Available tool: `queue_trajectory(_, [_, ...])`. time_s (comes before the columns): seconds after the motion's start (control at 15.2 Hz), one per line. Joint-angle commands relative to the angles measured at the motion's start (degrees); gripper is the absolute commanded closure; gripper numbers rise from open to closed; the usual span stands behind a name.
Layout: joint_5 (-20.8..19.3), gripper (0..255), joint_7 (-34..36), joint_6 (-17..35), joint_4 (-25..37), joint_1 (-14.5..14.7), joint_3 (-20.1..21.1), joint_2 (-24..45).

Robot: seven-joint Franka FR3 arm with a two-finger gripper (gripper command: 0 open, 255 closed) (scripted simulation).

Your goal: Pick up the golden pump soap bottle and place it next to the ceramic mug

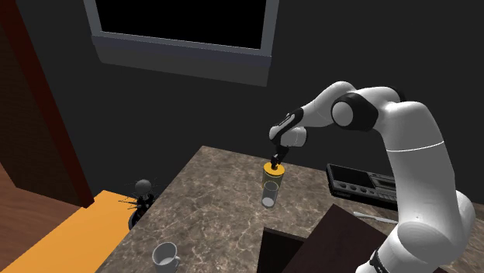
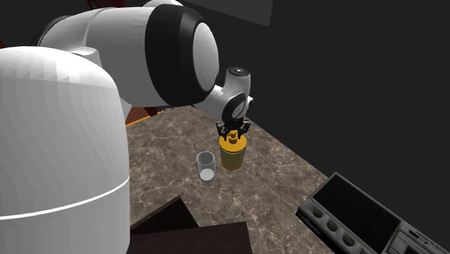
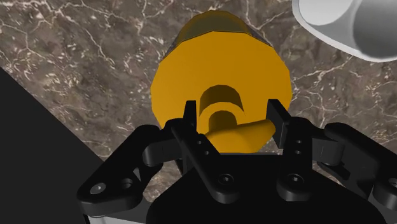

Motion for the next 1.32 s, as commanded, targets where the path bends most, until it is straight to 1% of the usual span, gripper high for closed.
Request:
queue_trajectory(0.0, [0.01, 255, 0.00, -0.03, -0.06, 0.01, 0.03, 0.06])
queue_trajectory(0.13, [0.01, 255, 0.00, -0.03, 0.00, 0.01, 0.04, 0.10])
queue_trajectory(1.25, [-4.62, 255, 3.72, -8.63, -0.90, 2.68, -3.71, -9.56])
